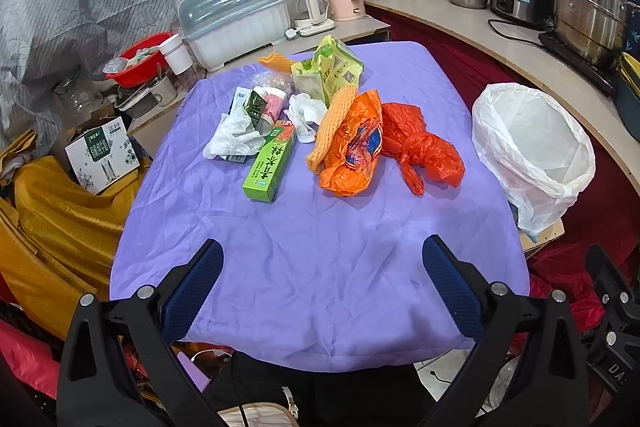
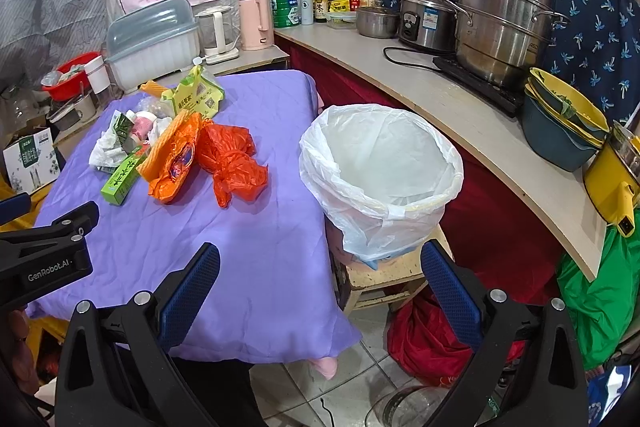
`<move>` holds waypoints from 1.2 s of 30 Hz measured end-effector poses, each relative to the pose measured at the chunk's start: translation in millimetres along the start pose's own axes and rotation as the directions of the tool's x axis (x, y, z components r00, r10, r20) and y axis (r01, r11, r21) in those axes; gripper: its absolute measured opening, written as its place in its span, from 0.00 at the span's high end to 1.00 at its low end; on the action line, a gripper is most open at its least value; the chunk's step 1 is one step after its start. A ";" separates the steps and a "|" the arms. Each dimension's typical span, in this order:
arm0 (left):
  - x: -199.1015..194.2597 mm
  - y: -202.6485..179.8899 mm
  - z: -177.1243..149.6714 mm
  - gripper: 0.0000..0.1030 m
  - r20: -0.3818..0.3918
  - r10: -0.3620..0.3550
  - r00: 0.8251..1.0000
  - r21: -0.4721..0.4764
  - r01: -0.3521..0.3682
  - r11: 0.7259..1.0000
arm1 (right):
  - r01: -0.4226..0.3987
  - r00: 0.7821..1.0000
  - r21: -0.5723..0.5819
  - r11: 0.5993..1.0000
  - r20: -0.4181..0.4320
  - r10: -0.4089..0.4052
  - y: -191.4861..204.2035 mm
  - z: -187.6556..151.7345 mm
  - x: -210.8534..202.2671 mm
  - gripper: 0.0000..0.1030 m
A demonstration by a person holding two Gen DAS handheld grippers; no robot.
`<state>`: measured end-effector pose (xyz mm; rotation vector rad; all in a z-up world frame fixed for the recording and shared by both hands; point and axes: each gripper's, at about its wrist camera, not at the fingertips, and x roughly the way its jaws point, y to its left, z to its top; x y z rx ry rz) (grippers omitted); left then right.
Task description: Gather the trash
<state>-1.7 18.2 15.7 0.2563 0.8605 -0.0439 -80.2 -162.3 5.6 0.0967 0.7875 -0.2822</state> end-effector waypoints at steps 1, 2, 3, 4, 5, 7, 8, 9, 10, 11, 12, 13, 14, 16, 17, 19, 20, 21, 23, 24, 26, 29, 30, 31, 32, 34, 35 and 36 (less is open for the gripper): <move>-0.1 0.1 -0.3 0.07 0.001 0.000 1.000 0.001 0.000 1.000 | -0.001 1.000 0.001 1.000 -0.001 0.001 0.0 0.1 0.1 0.07; -0.2 0.7 -0.1 0.07 0.001 0.001 1.000 0.000 -0.001 1.000 | -0.001 1.000 0.000 1.000 0.000 0.001 0.1 0.0 0.0 0.07; 0.0 1.1 0.0 0.07 0.001 0.000 1.000 -0.001 0.000 1.000 | 0.000 1.000 0.000 1.000 0.000 0.000 0.2 0.0 0.1 0.07; 0.1 0.9 0.0 0.07 0.001 0.001 1.000 -0.001 -0.001 1.000 | 0.000 1.000 -0.002 1.000 -0.001 0.000 -0.2 -0.1 0.0 0.07; 0.1 0.9 0.0 0.07 0.000 0.000 1.000 -0.001 0.000 1.000 | 0.000 1.000 -0.004 1.000 -0.001 0.000 1.6 -0.4 -0.5 0.07; 0.0 1.6 0.0 0.07 0.000 0.001 1.000 -0.002 -0.001 1.000 | 0.000 1.000 -0.009 1.000 0.000 0.000 3.5 -0.1 -1.1 0.07; 0.0 0.9 -0.1 0.07 0.001 0.000 1.000 0.000 0.000 1.000 | 0.001 1.000 -0.010 1.000 0.000 -0.001 4.6 0.1 -1.6 0.07; 0.0 1.2 0.0 0.07 0.001 0.001 1.000 0.000 -0.001 1.000 | 0.001 1.000 -0.011 1.000 0.000 -0.001 5.1 1.1 -1.4 0.07; 0.1 1.3 -0.1 0.07 0.001 0.000 1.000 -0.001 0.000 1.000 | 0.000 1.000 -0.012 1.000 0.000 0.000 5.8 1.7 -1.2 0.07; 0.1 1.1 -0.1 0.07 0.000 0.000 1.000 -0.001 0.000 1.000 | 0.000 1.000 -0.011 1.000 0.000 0.000 5.8 1.4 -1.2 0.07; 0.0 1.0 -0.2 0.07 0.001 0.001 1.000 0.000 -0.001 1.000 | 0.001 1.000 -0.011 1.000 0.000 -0.001 5.8 1.4 -1.1 0.07; 0.0 1.3 -0.2 0.07 0.001 0.000 1.000 -0.001 0.000 1.000 | 0.000 1.000 -0.012 1.000 0.000 0.000 5.8 1.5 -1.1 0.07; 0.0 1.1 -0.2 0.07 0.002 0.000 1.000 -0.001 0.000 1.000 | 0.000 1.000 -0.012 1.000 0.001 0.000 6.1 1.7 -1.4 0.07; 0.3 2.8 0.4 0.07 0.003 0.000 1.000 -0.002 0.000 1.000 | 0.000 1.000 -0.013 1.000 0.001 0.000 7.0 2.4 -1.3 0.07; 0.3 3.2 0.3 0.07 0.002 0.000 1.000 -0.004 0.000 1.000 | -0.001 1.000 -0.012 1.000 0.001 0.001 6.7 2.2 -1.2 0.07; 0.3 3.1 0.1 0.07 0.002 0.001 1.000 -0.002 -0.001 1.000 | 0.001 1.000 -0.013 1.000 0.001 -0.001 6.6 2.2 -1.2 0.07; 0.3 3.1 0.1 0.07 0.002 0.000 1.000 -0.003 0.000 1.000 | 0.000 1.000 -0.016 1.000 -0.001 0.000 8.0 4.2 -0.8 0.07; 0.4 3.3 0.1 0.07 0.001 0.000 1.000 -0.003 0.000 1.000 | 0.000 1.000 -0.017 1.000 -0.001 0.000 8.5 4.6 -0.8 0.07; 0.3 3.1 -0.2 0.07 0.002 0.000 1.000 -0.003 0.000 1.000 | 0.000 1.000 -0.019 1.000 -0.002 0.000 9.1 5.4 -0.7 0.07; 0.7 4.2 0.2 0.07 0.001 0.000 1.000 -0.004 0.000 1.000 | 0.000 1.000 -0.019 1.000 -0.002 0.000 9.4 5.7 -0.5 0.07; 1.6 4.5 0.5 0.07 0.000 -0.002 1.000 -0.005 0.002 1.000 | 0.001 1.000 -0.021 1.000 -0.004 -0.001 10.2 8.3 1.2 0.07; 2.7 5.4 0.6 0.07 -0.001 -0.003 1.000 -0.007 0.003 1.000 | 0.000 1.000 -0.025 1.000 -0.007 0.000 11.2 8.3 1.9 0.07; 3.5 5.8 0.7 0.07 -0.003 -0.003 1.000 -0.008 0.003 1.000 | 0.001 1.000 -0.027 1.000 -0.007 -0.001 11.7 8.9 2.2 0.07; 4.9 6.3 0.7 0.07 -0.005 -0.005 1.000 -0.009 0.005 1.000 | 0.001 1.000 -0.029 1.000 -0.008 -0.001 12.1 9.3 3.3 0.07; 5.8 6.7 0.9 0.07 -0.006 -0.006 1.000 -0.010 0.006 1.000 | 0.000 1.000 -0.027 1.000 -0.009 0.000 12.1 9.5 3.5 0.07; 7.7 7.3 2.6 0.07 -0.009 -0.009 1.000 -0.011 0.009 1.000 | 0.002 1.000 -0.026 1.000 -0.009 -0.002 12.6 9.8 4.1 0.07; 8.3 7.6 3.0 0.07 -0.010 -0.011 1.000 -0.013 0.010 1.000 | 0.002 1.000 -0.025 1.000 -0.009 -0.002 12.7 9.3 4.0 0.07; 9.4 7.5 3.7 0.07 -0.012 -0.012 1.000 -0.013 0.012 1.000 | 0.001 1.000 -0.022 1.000 -0.010 -0.001 13.0 9.0 5.3 0.07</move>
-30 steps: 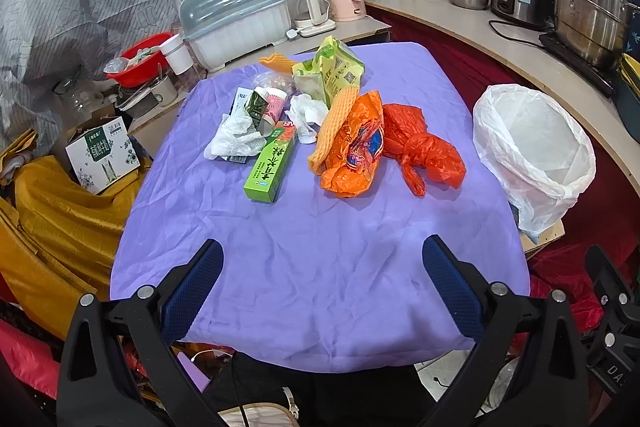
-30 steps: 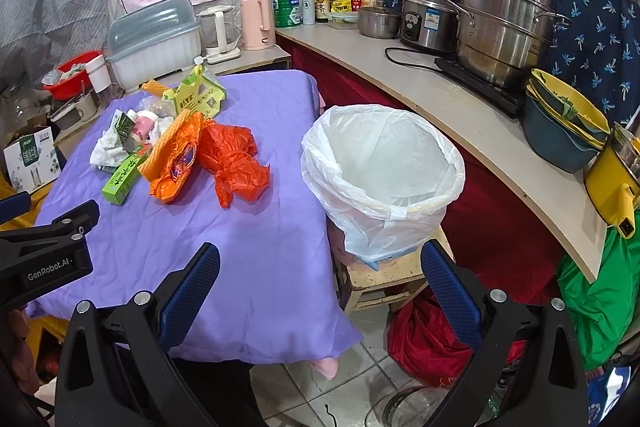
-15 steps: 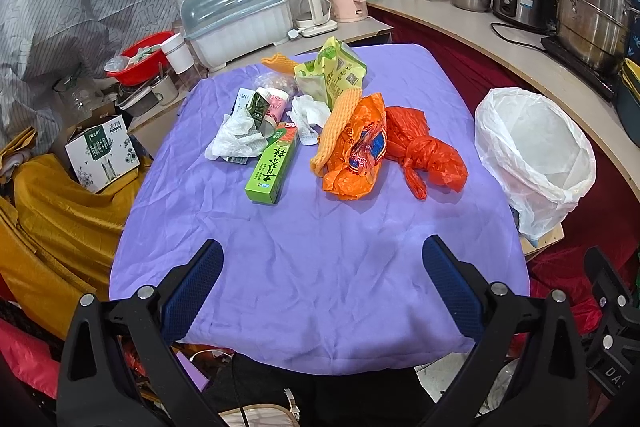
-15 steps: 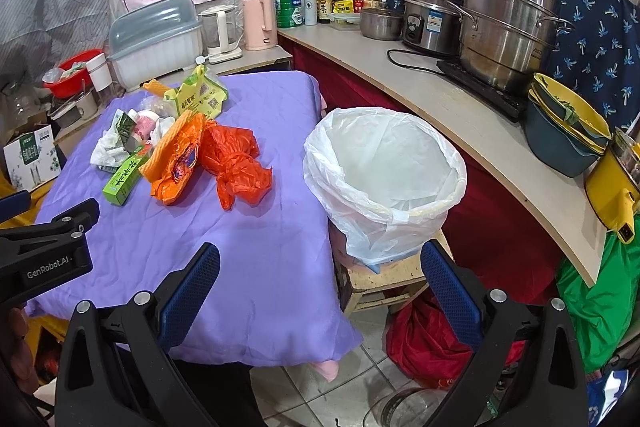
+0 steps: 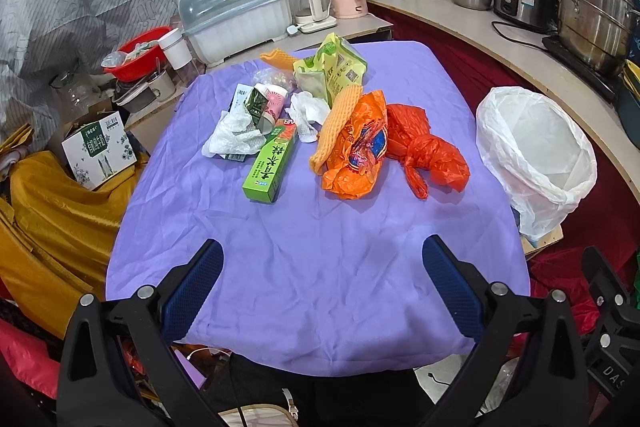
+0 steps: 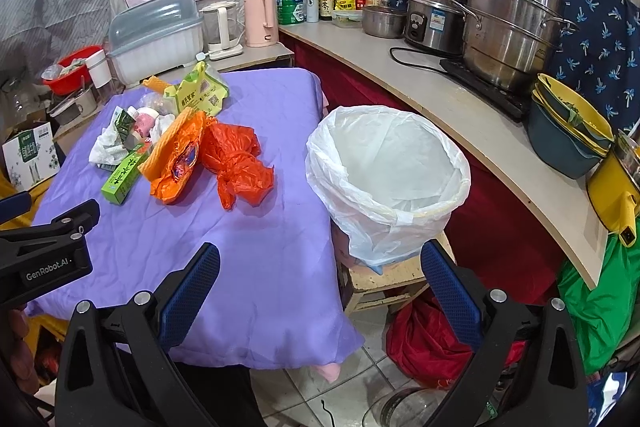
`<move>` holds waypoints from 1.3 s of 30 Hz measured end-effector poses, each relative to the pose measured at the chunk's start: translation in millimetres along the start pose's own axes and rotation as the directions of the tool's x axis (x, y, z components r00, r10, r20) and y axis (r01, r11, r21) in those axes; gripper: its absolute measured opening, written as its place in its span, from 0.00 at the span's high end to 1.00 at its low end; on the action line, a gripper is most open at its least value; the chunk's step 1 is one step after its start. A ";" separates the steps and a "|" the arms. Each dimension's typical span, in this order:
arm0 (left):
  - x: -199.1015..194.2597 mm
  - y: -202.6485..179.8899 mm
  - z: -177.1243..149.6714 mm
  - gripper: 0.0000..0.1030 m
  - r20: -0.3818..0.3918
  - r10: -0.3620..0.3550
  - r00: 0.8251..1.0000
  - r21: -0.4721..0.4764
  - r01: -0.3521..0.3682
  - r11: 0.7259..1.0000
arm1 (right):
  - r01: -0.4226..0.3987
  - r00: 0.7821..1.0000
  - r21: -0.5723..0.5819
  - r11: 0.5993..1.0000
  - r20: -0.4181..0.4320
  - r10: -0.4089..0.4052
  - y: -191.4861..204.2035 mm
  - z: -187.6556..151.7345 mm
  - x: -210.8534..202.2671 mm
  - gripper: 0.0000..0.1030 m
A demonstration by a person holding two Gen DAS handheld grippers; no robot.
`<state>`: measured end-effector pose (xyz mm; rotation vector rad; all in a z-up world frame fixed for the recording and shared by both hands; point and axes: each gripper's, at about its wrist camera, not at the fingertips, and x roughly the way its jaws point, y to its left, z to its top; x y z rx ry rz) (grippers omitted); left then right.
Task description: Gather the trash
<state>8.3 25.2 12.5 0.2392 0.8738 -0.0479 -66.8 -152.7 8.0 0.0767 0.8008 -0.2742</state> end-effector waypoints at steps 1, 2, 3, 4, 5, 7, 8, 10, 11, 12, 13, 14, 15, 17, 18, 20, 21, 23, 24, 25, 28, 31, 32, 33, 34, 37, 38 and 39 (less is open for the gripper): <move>1.0 0.1 0.3 0.07 -0.001 0.000 1.000 0.000 0.000 1.000 | -0.001 1.000 0.002 1.000 -0.002 0.001 0.2 0.0 1.6 0.07; 2.0 0.1 0.6 0.07 -0.005 -0.001 1.000 -0.003 0.001 1.000 | 0.000 1.000 0.002 1.000 -0.004 0.000 0.6 0.1 3.1 0.07; 3.8 0.3 0.9 0.07 -0.009 -0.004 1.000 -0.005 0.004 1.000 | 0.001 1.000 0.002 1.000 -0.006 -0.001 0.7 -0.1 4.3 0.07; 5.2 0.3 1.1 0.07 -0.011 -0.007 1.000 -0.008 0.006 1.000 | 0.002 1.000 0.004 1.000 -0.007 -0.002 0.6 -0.3 5.8 0.07; 7.2 0.6 1.5 0.07 -0.015 -0.010 1.000 -0.010 0.010 1.000 | 0.001 1.000 0.006 1.000 -0.009 -0.001 0.7 0.1 7.7 0.07; 12.9 2.6 2.8 0.07 -0.022 -0.020 1.000 -0.020 0.019 1.000 | -0.001 1.000 0.011 1.000 -0.012 0.001 0.8 2.0 12.6 0.07; 16.2 4.6 3.4 0.07 -0.025 -0.022 0.999 -0.025 0.021 0.999 | -0.002 1.000 0.015 1.000 -0.012 0.002 0.4 2.4 14.7 0.07; 23.1 9.0 4.7 0.07 -0.029 -0.029 0.999 -0.041 0.028 0.999 | -0.008 1.000 0.023 1.000 -0.011 0.008 0.6 3.8 19.2 0.07; 26.7 11.4 6.0 0.07 -0.031 -0.029 0.999 -0.048 0.028 0.998 | -0.015 1.000 0.027 1.000 -0.013 0.015 1.7 5.0 23.3 0.07; 31.1 14.7 7.7 0.07 -0.032 -0.031 0.999 -0.058 0.029 0.998 | -0.020 1.000 0.029 0.999 -0.016 0.020 3.4 6.3 27.8 0.07; 35.5 17.5 9.9 0.07 -0.035 -0.029 0.999 -0.064 0.026 0.998 | -0.022 1.000 0.028 0.999 -0.017 0.023 5.3 7.5 31.0 0.07; 39.6 20.5 11.4 0.07 -0.038 -0.025 0.999 -0.071 0.022 0.997 | -0.025 0.999 0.026 0.999 -0.020 0.026 8.3 9.6 35.8 0.07; 44.6 24.0 13.2 0.07 -0.040 -0.020 0.999 -0.079 0.017 0.997 | -0.027 0.999 0.023 0.999 -0.022 0.028 11.0 12.1 39.9 0.07; 53.5 30.4 17.0 0.07 -0.047 -0.012 0.999 -0.091 0.007 0.996 | -0.036 0.999 0.017 0.999 -0.026 0.036 17.5 16.8 48.7 0.07; 59.1 34.7 19.3 0.07 -0.052 -0.009 0.999 -0.100 0.004 0.995 | -0.039 0.999 0.015 0.999 -0.026 0.039 20.7 19.0 52.7 0.07; 69.5 42.0 23.6 0.07 -0.062 -0.004 0.998 -0.114 -0.003 0.994 | -0.045 0.999 0.008 0.999 -0.024 0.045 27.5 24.4 61.4 0.07; 73.5 45.7 25.3 0.07 -0.065 -0.005 0.998 -0.118 -0.003 0.993 | -0.046 0.999 0.004 0.999 -0.024 0.046 30.3 27.2 65.5 0.07; 83.3 53.4 28.3 0.07 -0.069 0.004 0.998 -0.126 -0.013 0.992 | -0.053 0.998 -0.001 0.999 -0.022 0.052 37.3 32.7 74.7 0.07; 88.5 56.9 29.5 0.07 -0.072 0.005 0.997 -0.127 -0.014 0.992 | -0.055 0.998 -0.003 0.998 -0.021 0.055 41.1 35.3 79.8 0.07; 94.0 59.9 30.9 0.07 -0.076 0.009 0.997 -0.128 -0.019 0.992 | -0.059 0.998 -0.003 0.998 -0.020 0.059 45.0 37.7 85.4 0.07; 113.8 69.8 33.7 0.07 -0.095 0.006 0.995 -0.134 -0.019 0.991 | -0.070 0.997 -0.006 0.998 -0.021 0.070 54.3 43.0 99.7 0.07; 135.9 78.8 35.5 0.07 -0.122 0.001 0.993 -0.143 -0.019 0.990 | -0.072 0.997 -0.019 0.997 -0.027 0.072 65.8 48.7 117.2 0.07; 142.2 81.0 36.0 0.07 -0.129 -0.002 0.992 -0.145 -0.016 0.989 | -0.071 0.997 -0.024 0.997 -0.027 0.070 70.5 50.9 124.5 0.07; 150.1 84.5 36.6 0.07 -0.132 -0.005 0.991 -0.147 -0.014 0.989 | -0.068 0.997 -0.029 0.997 -0.029 0.067 74.6 52.9 131.1 0.07; 155.5 86.9 37.1 0.07 -0.134 -0.007 0.991 -0.149 -0.014 0.989 | -0.066 0.997 -0.034 0.997 -0.035 0.065 78.7 55.0 138.3 0.07; 174.1 93.6 40.1 0.07 -0.144 -0.018 0.989 -0.146 -0.003 0.989 | -0.065 0.997 -0.046 0.997 -0.047 0.063 87.9 58.8 155.1 0.07; 180.3 95.6 41.3 0.07 -0.148 -0.020 0.989 -0.148 -0.002 0.989 | -0.066 0.996 -0.049 0.997 -0.054 0.064 89.9 60.9 162.0 0.07; 187.9 98.6 42.5 0.07 -0.152 -0.028 0.988 -0.152 0.004 0.988 | -0.069 0.996 -0.049 0.996 -0.065 0.066 92.8 62.5 170.5 0.07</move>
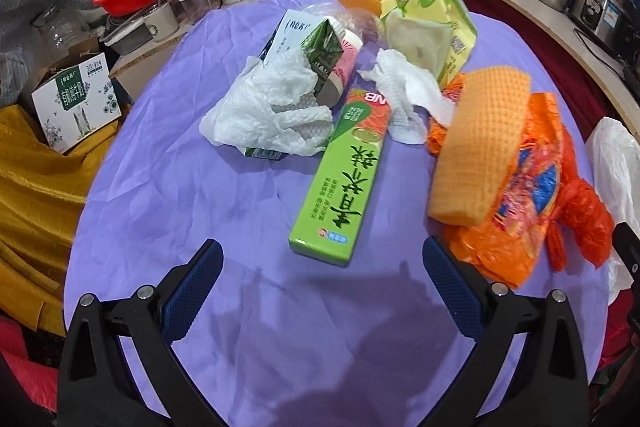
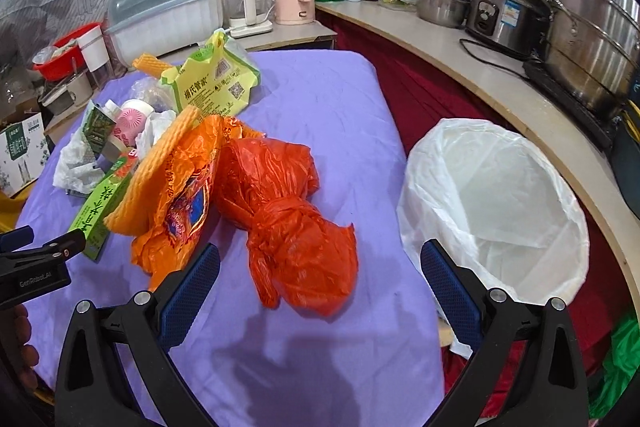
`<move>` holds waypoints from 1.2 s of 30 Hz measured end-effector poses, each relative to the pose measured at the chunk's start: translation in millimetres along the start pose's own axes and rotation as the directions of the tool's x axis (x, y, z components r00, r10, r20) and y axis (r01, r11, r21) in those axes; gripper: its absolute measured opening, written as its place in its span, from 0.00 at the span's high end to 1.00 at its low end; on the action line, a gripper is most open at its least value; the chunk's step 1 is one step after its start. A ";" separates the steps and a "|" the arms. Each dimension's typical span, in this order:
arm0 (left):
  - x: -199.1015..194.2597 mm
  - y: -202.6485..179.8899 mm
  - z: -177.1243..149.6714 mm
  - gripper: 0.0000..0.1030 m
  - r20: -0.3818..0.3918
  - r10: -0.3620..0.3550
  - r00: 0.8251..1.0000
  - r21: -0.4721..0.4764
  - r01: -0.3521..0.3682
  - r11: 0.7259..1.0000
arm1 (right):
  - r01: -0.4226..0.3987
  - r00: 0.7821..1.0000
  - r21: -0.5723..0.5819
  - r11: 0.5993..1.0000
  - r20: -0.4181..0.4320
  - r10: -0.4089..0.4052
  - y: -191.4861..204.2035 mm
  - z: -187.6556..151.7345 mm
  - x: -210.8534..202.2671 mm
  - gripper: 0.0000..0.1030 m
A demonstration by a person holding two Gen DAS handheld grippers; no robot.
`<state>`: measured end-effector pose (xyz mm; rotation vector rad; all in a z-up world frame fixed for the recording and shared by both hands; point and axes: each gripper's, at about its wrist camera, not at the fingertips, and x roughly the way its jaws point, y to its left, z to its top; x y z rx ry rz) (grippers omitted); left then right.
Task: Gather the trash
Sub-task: 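Grasp the green box with the left tool while the right tool grasps the red plastic bag, then carry both items over the white trash bag and open both tools to drop them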
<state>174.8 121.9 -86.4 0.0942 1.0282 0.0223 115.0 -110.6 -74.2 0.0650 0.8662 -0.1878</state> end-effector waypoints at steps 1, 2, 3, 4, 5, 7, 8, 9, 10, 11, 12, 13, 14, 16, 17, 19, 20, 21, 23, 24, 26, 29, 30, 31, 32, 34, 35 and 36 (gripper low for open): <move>4.6 1.7 2.0 0.07 -0.002 -0.006 1.000 0.000 0.006 1.000 | -0.002 1.000 0.000 1.000 -0.006 0.002 1.4 1.3 5.2 0.07; 9.1 3.2 3.7 0.07 -0.006 -0.009 1.000 -0.001 0.009 1.000 | -0.004 1.000 0.001 1.000 -0.013 0.004 3.3 2.9 12.6 0.07; 14.7 4.8 5.8 0.07 -0.007 -0.018 1.000 -0.002 0.018 1.000 | -0.004 1.000 0.001 1.000 -0.019 0.004 5.0 3.9 18.9 0.07; 19.3 5.8 7.4 0.07 -0.010 -0.026 1.000 -0.001 0.026 1.000 | 0.001 1.000 -0.001 1.000 -0.025 -0.001 6.9 4.7 25.2 0.07; 23.6 6.5 8.4 0.07 -0.014 -0.031 0.999 0.000 0.031 1.000 | 0.005 1.000 -0.003 1.000 -0.031 -0.005 8.6 5.3 30.6 0.07; 33.7 7.9 11.8 0.07 -0.025 -0.047 0.999 0.002 0.047 0.999 | 0.009 0.999 -0.003 1.000 -0.040 -0.009 11.7 5.5 39.8 0.07; 37.3 8.9 12.9 0.07 -0.030 -0.049 0.998 0.001 0.049 0.999 | 0.008 0.999 -0.002 1.000 -0.043 -0.008 11.9 5.5 43.2 0.07; 41.5 9.7 13.7 0.07 -0.035 -0.055 0.998 -0.002 0.055 0.998 | 0.008 0.999 -0.002 1.000 -0.048 -0.009 13.3 5.3 47.2 0.07; 44.8 10.4 14.5 0.07 -0.041 -0.060 0.997 -0.004 0.060 0.998 | 0.010 0.998 -0.003 1.000 -0.054 -0.010 14.5 5.2 50.8 0.07; 47.7 10.9 15.1 0.08 -0.046 -0.065 0.997 -0.005 0.065 0.998 | 0.009 0.998 -0.003 1.000 -0.057 -0.009 15.2 4.8 53.4 0.07; 50.8 11.8 15.8 0.08 -0.049 -0.072 0.996 -0.006 0.072 0.997 | 0.009 0.998 -0.005 1.000 -0.060 -0.009 16.3 4.6 55.7 0.07; 52.9 12.2 16.4 0.09 -0.051 -0.073 0.996 -0.007 0.073 0.997 | 0.011 0.998 -0.007 1.000 -0.062 -0.011 17.6 4.7 58.0 0.07; 54.1 12.8 16.6 0.14 -0.051 -0.078 0.996 -0.007 0.078 0.997 | 0.013 0.998 -0.010 1.000 -0.064 -0.014 18.6 4.4 60.5 0.07; 57.9 13.0 17.0 0.19 -0.059 -0.089 0.994 -0.001 0.089 0.996 | 0.017 0.997 -0.014 1.000 -0.069 -0.018 19.5 3.9 64.8 0.07; 59.4 12.9 17.0 0.23 -0.063 -0.094 0.994 0.000 0.094 0.996 | 0.018 0.997 -0.015 1.000 -0.071 -0.019 19.9 3.8 67.0 0.07; 61.6 12.6 16.1 0.32 -0.071 -0.104 0.992 0.002 0.104 0.995 | 0.021 0.997 -0.015 1.000 -0.078 -0.022 20.2 3.4 71.0 0.10; 63.0 12.4 15.7 0.39 -0.076 -0.108 0.991 0.003 0.108 0.994 | 0.019 0.996 -0.013 1.000 -0.081 -0.020 20.2 3.4 72.6 0.13; 63.3 12.1 14.8 0.42 -0.080 -0.111 0.991 0.003 0.111 0.994 | 0.016 0.996 -0.010 1.000 -0.086 -0.017 20.1 3.1 73.9 0.17; 63.2 12.1 13.7 0.54 -0.085 -0.117 0.990 0.003 0.118 0.993 | 0.012 0.995 -0.007 1.000 -0.097 -0.012 19.1 1.9 75.2 0.25; 62.0 12.4 13.4 0.56 -0.083 -0.119 0.989 0.002 0.119 0.993 | 0.005 0.995 -0.006 1.000 -0.101 -0.006 19.2 1.2 75.4 0.30; 58.7 11.6 12.4 0.58 -0.078 -0.121 0.990 0.008 0.122 0.992 | -0.006 0.995 0.000 1.000 -0.102 0.006 18.8 0.9 73.8 0.35; 50.2 5.5 5.8 0.61 -0.068 -0.124 0.990 0.016 0.125 0.992 | -0.003 0.996 -0.003 1.000 -0.090 0.003 20.5 -1.4 66.9 0.42; 47.4 4.4 5.0 0.61 -0.066 -0.122 0.990 0.017 0.124 0.992 | -0.003 0.996 -0.002 1.000 -0.084 0.003 21.2 -2.7 63.2 0.44; 44.6 3.7 4.3 0.62 -0.062 -0.127 0.990 0.017 0.128 0.992 | -0.005 0.997 0.000 1.000 -0.081 0.005 21.5 -3.8 60.5 0.45; 40.6 3.3 3.1 0.62 -0.057 -0.129 0.990 0.017 0.130 0.991 | -0.007 0.997 0.004 1.000 -0.075 0.007 21.5 -5.0 56.2 0.47; 33.9 2.7 3.1 0.63 -0.050 -0.134 0.990 0.015 0.135 0.991 | -0.007 0.998 0.009 1.000 -0.067 0.008 20.6 -6.8 49.7 0.49; 30.2 2.9 2.8 0.63 -0.045 -0.136 0.990 0.015 0.137 0.990 | -0.009 0.998 0.014 1.000 -0.061 0.010 19.5 -7.3 44.9 0.50; 24.3 2.6 2.1 0.63 -0.037 -0.139 0.990 0.015 0.139 0.990 | -0.010 0.998 0.020 1.000 -0.054 0.011 18.6 -7.7 40.1 0.51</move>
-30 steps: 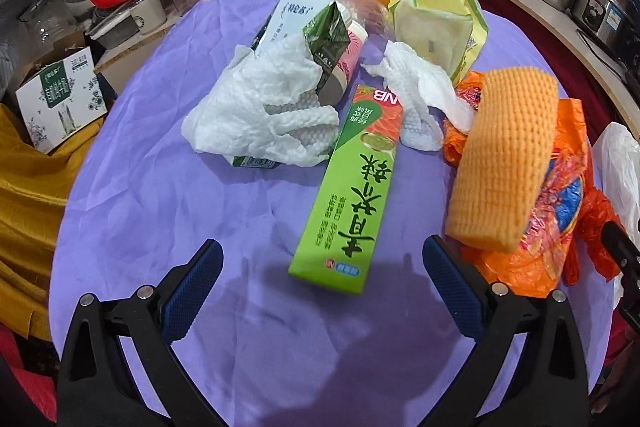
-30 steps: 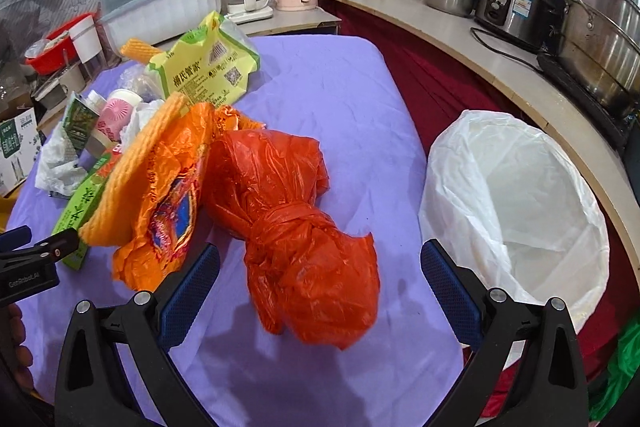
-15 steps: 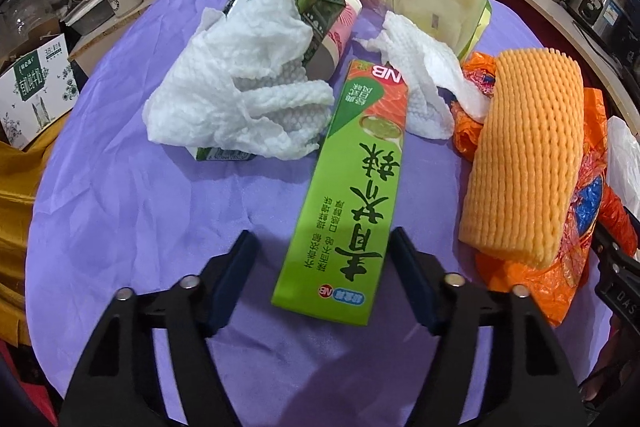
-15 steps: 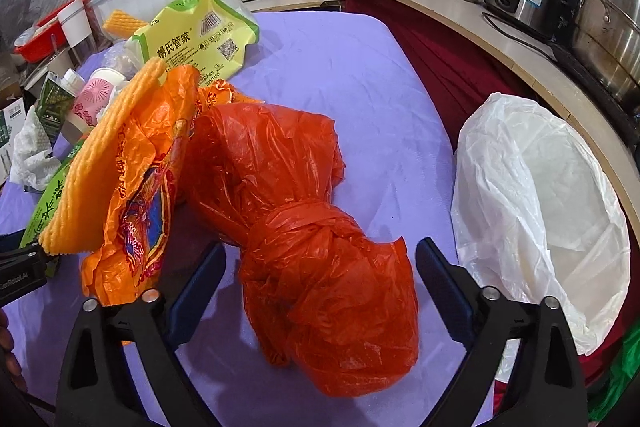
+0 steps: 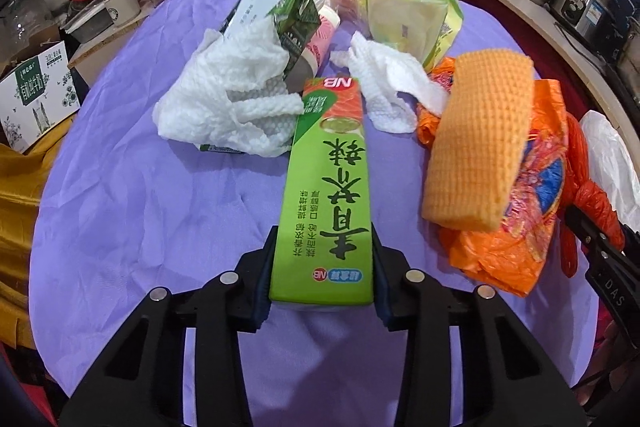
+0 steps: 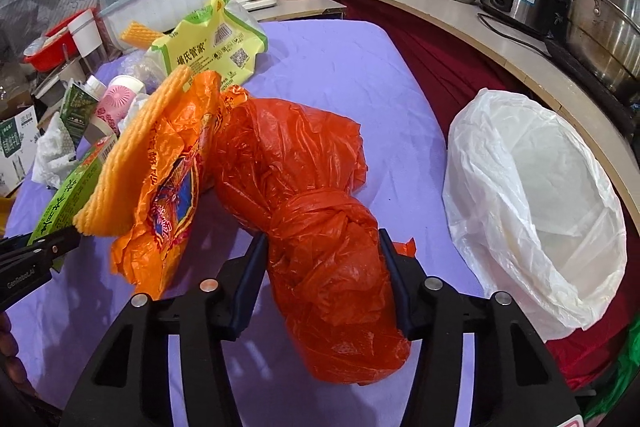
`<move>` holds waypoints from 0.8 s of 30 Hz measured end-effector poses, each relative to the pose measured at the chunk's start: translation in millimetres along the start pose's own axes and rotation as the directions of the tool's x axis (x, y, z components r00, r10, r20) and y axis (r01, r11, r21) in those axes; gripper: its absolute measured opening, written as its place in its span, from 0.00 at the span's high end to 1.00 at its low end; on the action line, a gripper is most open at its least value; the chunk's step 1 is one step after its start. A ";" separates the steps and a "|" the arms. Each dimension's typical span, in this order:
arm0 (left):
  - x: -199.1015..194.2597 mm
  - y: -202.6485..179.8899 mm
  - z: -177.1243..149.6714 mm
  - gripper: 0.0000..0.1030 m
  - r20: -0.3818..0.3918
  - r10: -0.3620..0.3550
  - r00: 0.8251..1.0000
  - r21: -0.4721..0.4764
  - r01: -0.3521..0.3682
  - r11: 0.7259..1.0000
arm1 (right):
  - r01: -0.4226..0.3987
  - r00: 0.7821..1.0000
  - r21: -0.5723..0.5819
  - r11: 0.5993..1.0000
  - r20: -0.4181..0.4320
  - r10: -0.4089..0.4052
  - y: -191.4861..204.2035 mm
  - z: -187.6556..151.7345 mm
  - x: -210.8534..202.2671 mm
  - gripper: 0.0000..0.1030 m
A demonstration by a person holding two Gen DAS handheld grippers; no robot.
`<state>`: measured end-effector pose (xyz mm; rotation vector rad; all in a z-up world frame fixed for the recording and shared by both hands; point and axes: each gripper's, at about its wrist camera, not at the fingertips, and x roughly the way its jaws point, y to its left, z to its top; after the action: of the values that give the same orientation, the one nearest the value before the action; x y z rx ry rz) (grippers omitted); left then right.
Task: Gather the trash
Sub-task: 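Carry both items over the white trash bag and open both tools to drop them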
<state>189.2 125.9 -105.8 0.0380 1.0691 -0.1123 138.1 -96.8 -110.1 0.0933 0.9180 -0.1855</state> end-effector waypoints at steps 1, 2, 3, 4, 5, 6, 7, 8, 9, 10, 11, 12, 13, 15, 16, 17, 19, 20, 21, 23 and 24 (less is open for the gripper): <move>-5.6 -0.8 -0.8 0.64 0.008 -0.004 1.000 0.000 0.004 1.000 | -0.001 1.000 0.006 1.000 0.008 0.001 -1.4 -0.2 -4.8 0.51; -9.6 -1.1 -0.9 0.64 0.014 -0.006 1.000 0.001 0.006 1.000 | -0.001 1.000 0.014 1.000 0.022 0.001 -3.0 0.1 -10.5 0.51; -17.0 -2.8 -1.6 0.64 0.028 -0.011 1.000 0.003 0.011 1.000 | -0.001 0.999 0.022 1.000 0.039 0.000 -5.1 0.3 -16.6 0.51; -22.8 -4.9 -1.9 0.64 0.039 -0.013 0.999 0.005 0.012 1.000 | -0.001 0.998 0.029 1.000 0.055 -0.001 -7.1 0.3 -23.9 0.51; -28.5 -5.2 -1.6 0.64 0.050 -0.015 0.999 0.008 0.015 1.000 | 0.000 0.998 0.035 0.999 0.068 -0.002 -9.5 0.8 -30.2 0.51; -35.9 -6.2 -1.1 0.64 0.064 -0.022 0.998 0.011 0.021 1.000 | 0.002 0.997 0.040 0.999 0.080 -0.005 -11.4 1.2 -36.5 0.51; -41.3 -7.2 -1.6 0.64 0.074 -0.026 0.997 0.013 0.025 1.000 | 0.005 0.996 0.045 0.999 0.090 -0.009 -13.7 1.5 -43.0 0.51; -48.0 -8.8 -1.9 0.64 0.085 -0.030 0.996 0.014 0.029 0.999 | 0.007 0.995 0.051 0.999 0.098 -0.012 -16.2 3.4 -47.2 0.51; -55.4 -10.2 -1.7 0.64 0.098 -0.039 0.994 0.018 0.037 0.999 | 0.007 0.994 0.061 0.998 0.111 -0.013 -19.0 3.9 -53.8 0.51; -62.2 -13.6 -2.7 0.64 0.109 -0.045 0.993 0.024 0.043 0.999 | 0.005 0.992 0.072 0.997 0.123 -0.014 -22.4 4.6 -60.6 0.51; -68.6 -17.2 -3.0 0.64 0.120 -0.048 0.992 0.031 0.045 0.999 | 0.006 0.991 0.082 0.997 0.132 -0.017 -25.7 6.7 -65.5 0.51; -76.2 -21.3 -3.1 0.64 0.133 -0.057 0.989 0.042 0.052 0.998 | 0.010 0.989 0.094 0.996 0.143 -0.023 -29.6 7.9 -70.8 0.51; -84.7 -28.0 -4.2 0.64 0.145 -0.068 0.987 0.055 0.060 0.997 | 0.015 0.988 0.103 0.995 0.153 -0.031 -33.5 8.0 -76.5 0.51; -96.9 -40.4 -4.0 0.64 0.164 -0.089 0.982 0.081 0.077 0.994 | 0.031 0.984 0.128 0.991 0.172 -0.053 -44.6 8.5 -88.7 0.51; -101.4 -45.9 -4.2 0.64 0.172 -0.098 0.980 0.094 0.082 0.992 | 0.036 0.982 0.138 0.990 0.178 -0.061 -49.1 8.6 -92.8 0.51; -108.1 -55.4 -4.1 0.64 0.182 -0.113 0.977 0.115 0.093 0.989 | 0.044 0.980 0.150 0.988 0.183 -0.071 -55.5 8.1 -97.0 0.51; -116.3 -72.8 -3.6 0.64 0.192 -0.146 0.970 0.150 0.118 0.982 | 0.068 0.977 0.185 0.980 0.189 -0.103 -71.8 6.8 -104.0 0.51; -120.2 -82.8 -2.7 0.64 0.195 -0.163 0.967 0.170 0.130 0.977 | 0.075 0.975 0.199 0.977 0.191 -0.114 -78.7 5.1 -106.8 0.51; -125.4 -97.3 -2.1 0.64 0.199 -0.190 0.961 0.199 0.150 0.968 | 0.085 0.974 0.214 0.973 0.190 -0.126 -86.2 3.6 -108.7 0.51; -130.9 -121.5 -0.1 0.64 0.198 -0.230 0.953 0.244 0.179 0.953 | 0.104 0.971 0.248 0.963 0.186 -0.153 -104.4 1.4 -111.8 0.51; -131.2 -133.2 0.8 0.64 0.192 -0.248 0.949 0.266 0.193 0.944 | 0.111 0.969 0.263 0.958 0.185 -0.163 -113.2 0.1 -113.3 0.51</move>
<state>112.8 3.1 12.7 0.1246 0.8261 -0.4436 48.4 -194.2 -20.0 0.2412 0.6912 -0.4337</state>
